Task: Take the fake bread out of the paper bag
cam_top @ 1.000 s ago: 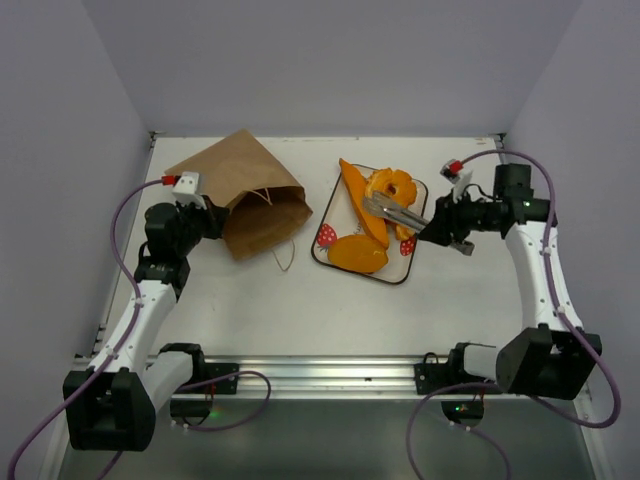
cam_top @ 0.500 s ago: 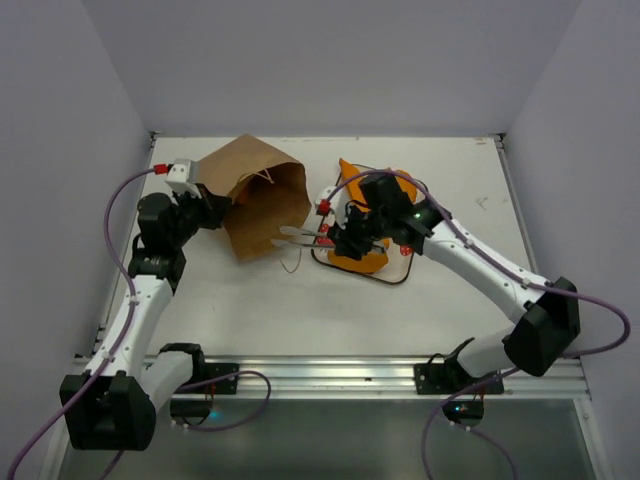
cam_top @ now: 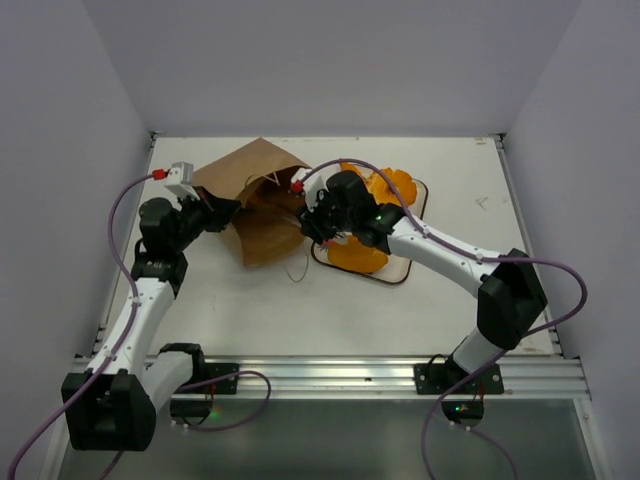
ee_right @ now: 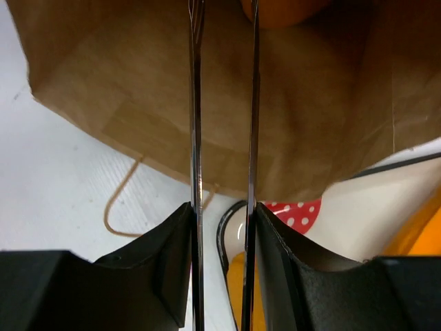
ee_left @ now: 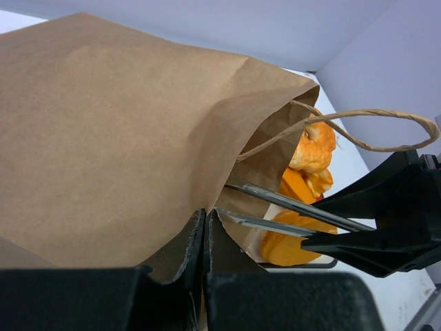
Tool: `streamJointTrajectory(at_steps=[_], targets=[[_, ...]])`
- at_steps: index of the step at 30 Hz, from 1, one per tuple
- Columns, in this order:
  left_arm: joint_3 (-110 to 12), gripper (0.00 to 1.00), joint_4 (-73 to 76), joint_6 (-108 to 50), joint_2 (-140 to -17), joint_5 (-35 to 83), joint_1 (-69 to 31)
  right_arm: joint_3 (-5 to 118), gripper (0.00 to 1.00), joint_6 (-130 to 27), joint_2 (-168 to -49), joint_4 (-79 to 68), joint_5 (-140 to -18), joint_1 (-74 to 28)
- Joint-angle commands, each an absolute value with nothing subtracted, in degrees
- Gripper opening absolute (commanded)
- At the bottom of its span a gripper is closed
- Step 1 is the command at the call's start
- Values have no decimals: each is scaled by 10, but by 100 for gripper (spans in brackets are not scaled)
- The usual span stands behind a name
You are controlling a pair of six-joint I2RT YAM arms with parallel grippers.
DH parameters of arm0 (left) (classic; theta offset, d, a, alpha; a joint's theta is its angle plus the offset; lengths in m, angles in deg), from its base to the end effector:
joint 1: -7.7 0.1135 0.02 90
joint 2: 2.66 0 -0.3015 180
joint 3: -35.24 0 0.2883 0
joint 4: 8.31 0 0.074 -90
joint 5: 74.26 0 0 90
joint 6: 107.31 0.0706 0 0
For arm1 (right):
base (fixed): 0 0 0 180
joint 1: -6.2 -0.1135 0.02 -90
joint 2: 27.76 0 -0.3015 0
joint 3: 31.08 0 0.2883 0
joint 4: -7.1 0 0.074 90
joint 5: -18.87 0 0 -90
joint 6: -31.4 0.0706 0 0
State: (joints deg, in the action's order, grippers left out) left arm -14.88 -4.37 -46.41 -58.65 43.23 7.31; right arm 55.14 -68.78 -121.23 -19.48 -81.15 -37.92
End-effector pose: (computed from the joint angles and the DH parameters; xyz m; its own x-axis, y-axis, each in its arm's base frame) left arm 0.2726 -0.0344 0.3107 -0.3730 -0.4289 -0.8227 0.3198 0.7730 -0.5479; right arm 0.3098 0.3175 0.2982 -0.2539 -0.4886 -0.8347 -0.8475 0.5283 -0.0515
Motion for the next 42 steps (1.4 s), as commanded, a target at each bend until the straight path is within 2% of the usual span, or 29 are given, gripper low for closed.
streamJointTrajectory(at_steps=[1, 12, 42], targets=[[-139, 2, -111, -518, -590, 466, 77, 544, 41, -640, -1207, -102, -784, -398], [-132, 2, -153, -564, -589, 473, 77, 554, 42, -609, -1246, -79, -716, -427], [-53, 2, -295, -711, -586, 455, 77, 529, 42, -547, -1257, -102, -688, -427]])
